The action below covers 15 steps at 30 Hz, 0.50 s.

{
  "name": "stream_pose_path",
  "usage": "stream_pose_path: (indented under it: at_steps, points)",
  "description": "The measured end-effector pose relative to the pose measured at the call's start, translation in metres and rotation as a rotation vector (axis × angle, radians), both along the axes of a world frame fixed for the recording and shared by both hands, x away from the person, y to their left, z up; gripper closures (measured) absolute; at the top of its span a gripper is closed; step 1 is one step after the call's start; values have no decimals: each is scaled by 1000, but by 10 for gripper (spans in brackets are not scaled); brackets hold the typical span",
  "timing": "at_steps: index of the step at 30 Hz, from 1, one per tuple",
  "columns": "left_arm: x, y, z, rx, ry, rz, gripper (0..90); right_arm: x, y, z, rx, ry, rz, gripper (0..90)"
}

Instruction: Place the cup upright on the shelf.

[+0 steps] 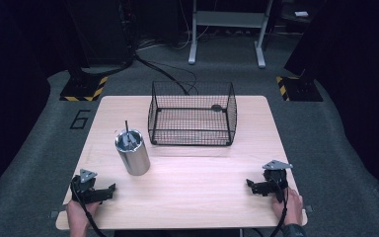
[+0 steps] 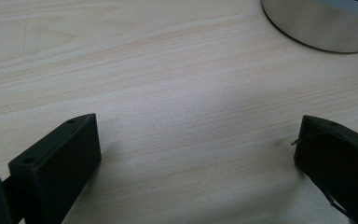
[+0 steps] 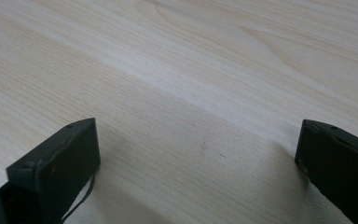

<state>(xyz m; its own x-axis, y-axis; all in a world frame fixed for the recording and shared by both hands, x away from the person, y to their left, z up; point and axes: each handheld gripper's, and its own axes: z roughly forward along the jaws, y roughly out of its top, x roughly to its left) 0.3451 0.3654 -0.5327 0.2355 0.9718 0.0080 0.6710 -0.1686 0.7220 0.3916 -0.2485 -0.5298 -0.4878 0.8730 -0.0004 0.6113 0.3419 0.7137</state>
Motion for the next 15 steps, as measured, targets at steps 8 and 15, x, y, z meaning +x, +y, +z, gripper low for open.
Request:
stream_pose_path:
  at_steps: [8, 15]
  points:
    - [0, 0, 0, 6, -1, 0, 4, 0, 0, 0, 0, 0, 0, 0]
    - [0, 0, 0, 3, 0, -7, 1, 0, 0, 0, 0, 0, -1, 0]
